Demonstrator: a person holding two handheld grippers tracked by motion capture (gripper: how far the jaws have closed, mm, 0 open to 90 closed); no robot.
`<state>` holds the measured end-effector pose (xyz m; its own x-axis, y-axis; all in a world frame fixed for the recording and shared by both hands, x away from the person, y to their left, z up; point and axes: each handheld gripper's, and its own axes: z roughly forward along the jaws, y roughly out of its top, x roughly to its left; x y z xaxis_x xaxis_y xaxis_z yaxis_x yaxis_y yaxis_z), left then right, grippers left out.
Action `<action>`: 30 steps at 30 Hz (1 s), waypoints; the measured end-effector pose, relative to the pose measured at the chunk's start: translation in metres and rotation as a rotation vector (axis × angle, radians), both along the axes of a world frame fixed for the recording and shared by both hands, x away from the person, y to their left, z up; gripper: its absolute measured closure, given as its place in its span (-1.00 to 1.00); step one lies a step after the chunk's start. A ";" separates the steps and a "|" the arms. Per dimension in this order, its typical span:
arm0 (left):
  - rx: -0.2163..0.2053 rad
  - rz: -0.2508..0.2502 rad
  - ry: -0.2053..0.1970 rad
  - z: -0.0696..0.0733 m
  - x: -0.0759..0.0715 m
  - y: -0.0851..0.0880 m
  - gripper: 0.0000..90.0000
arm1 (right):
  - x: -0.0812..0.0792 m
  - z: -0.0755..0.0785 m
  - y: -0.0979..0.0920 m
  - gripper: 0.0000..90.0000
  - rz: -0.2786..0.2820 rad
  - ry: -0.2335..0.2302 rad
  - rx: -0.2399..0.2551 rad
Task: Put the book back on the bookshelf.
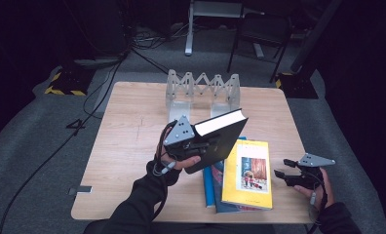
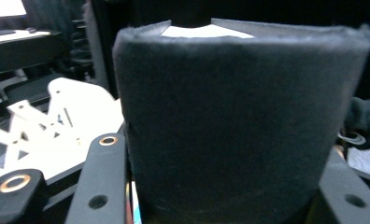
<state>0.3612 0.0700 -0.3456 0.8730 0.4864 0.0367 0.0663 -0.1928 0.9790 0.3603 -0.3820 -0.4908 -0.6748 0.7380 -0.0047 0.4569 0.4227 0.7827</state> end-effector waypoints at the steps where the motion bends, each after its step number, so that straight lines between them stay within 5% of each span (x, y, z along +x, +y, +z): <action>1: 0.007 0.014 0.000 0.000 0.001 0.002 0.16 | 0.000 -0.001 0.000 -0.24 0.001 0.006 -0.001; 6: 0.044 0.074 -0.007 -0.002 0.006 0.010 0.17 | 0.001 -0.004 0.002 -0.18 0.013 0.013 -0.008; 30: 0.033 0.311 0.027 -0.001 0.049 0.047 0.17 | 0.003 -0.005 0.007 -0.17 0.029 0.023 -0.026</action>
<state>0.4104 0.1173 -0.3469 0.6831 0.7295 0.0356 0.1534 -0.1909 0.9696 0.3629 -0.3753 -0.4962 -0.6957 0.7182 -0.0078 0.4620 0.4558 0.7608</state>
